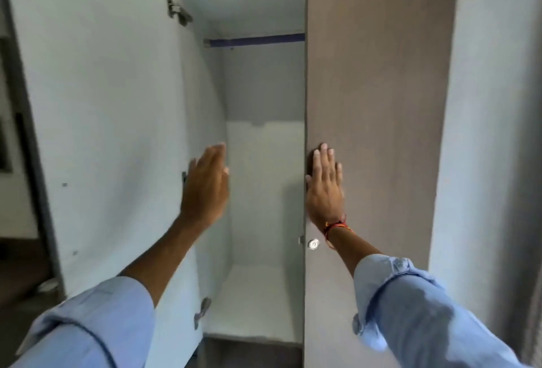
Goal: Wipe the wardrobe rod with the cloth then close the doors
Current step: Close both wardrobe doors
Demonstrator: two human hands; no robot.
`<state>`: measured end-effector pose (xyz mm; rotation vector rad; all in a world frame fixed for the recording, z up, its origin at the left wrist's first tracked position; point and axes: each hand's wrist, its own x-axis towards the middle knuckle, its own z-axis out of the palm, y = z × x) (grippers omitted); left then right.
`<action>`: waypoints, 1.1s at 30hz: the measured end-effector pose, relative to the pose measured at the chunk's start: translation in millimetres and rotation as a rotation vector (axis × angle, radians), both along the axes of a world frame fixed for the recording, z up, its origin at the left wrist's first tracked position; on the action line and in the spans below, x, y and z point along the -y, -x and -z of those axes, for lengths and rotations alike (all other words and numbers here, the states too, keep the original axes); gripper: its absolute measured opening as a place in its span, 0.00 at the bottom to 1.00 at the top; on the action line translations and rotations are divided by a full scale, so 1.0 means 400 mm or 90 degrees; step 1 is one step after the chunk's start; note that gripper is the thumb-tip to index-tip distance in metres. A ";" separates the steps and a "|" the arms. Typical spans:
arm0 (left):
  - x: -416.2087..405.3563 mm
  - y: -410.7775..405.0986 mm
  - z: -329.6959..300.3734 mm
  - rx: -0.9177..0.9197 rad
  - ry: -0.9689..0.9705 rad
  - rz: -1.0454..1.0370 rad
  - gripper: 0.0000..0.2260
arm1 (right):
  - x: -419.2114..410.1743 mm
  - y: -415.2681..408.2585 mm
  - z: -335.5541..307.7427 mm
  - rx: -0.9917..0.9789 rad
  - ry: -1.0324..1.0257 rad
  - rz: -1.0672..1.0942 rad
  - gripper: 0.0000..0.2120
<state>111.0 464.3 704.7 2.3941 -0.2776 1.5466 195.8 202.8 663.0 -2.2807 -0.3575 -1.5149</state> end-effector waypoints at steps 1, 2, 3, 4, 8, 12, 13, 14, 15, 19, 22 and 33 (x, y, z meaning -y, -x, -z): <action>-0.036 0.023 -0.002 0.009 -0.011 -0.067 0.23 | -0.001 -0.013 0.002 0.005 -0.001 0.008 0.28; -0.068 0.049 -0.009 0.019 -0.026 -0.134 0.24 | 0.003 -0.024 0.001 0.007 -0.001 0.013 0.28; -0.108 0.081 -0.011 0.026 -0.042 -0.204 0.26 | -0.004 -0.033 0.001 0.003 0.001 0.004 0.28; -0.136 0.105 -0.015 0.031 -0.052 -0.261 0.28 | 0.003 -0.041 0.002 0.003 0.006 0.005 0.28; -0.232 0.222 -0.024 0.046 0.016 -0.416 0.34 | -0.017 -0.060 0.007 -0.015 0.011 -0.012 0.28; -0.284 0.289 -0.050 0.049 0.095 -0.492 0.39 | -0.019 -0.065 0.005 -0.023 0.015 -0.020 0.28; -0.299 0.291 -0.052 0.039 0.153 -0.476 0.39 | -0.015 -0.064 0.006 -0.026 0.018 -0.023 0.28; -0.314 0.293 -0.057 0.022 0.241 -0.427 0.39 | -0.012 -0.065 0.005 -0.027 0.021 -0.023 0.28; -0.323 0.291 -0.063 -0.003 0.351 -0.344 0.40 | -0.006 -0.066 0.006 -0.031 0.026 -0.021 0.28; -0.294 0.288 -0.063 -0.002 0.526 -0.232 0.36 | 0.004 -0.079 0.009 -0.030 0.047 -0.015 0.28; -0.209 0.275 -0.029 0.086 0.429 -0.310 0.31 | 0.007 -0.097 0.012 -0.017 0.055 -0.009 0.28; 0.163 0.022 0.066 0.033 -0.038 -0.011 0.29 | 0.045 -0.132 -0.008 -0.011 0.080 -0.024 0.24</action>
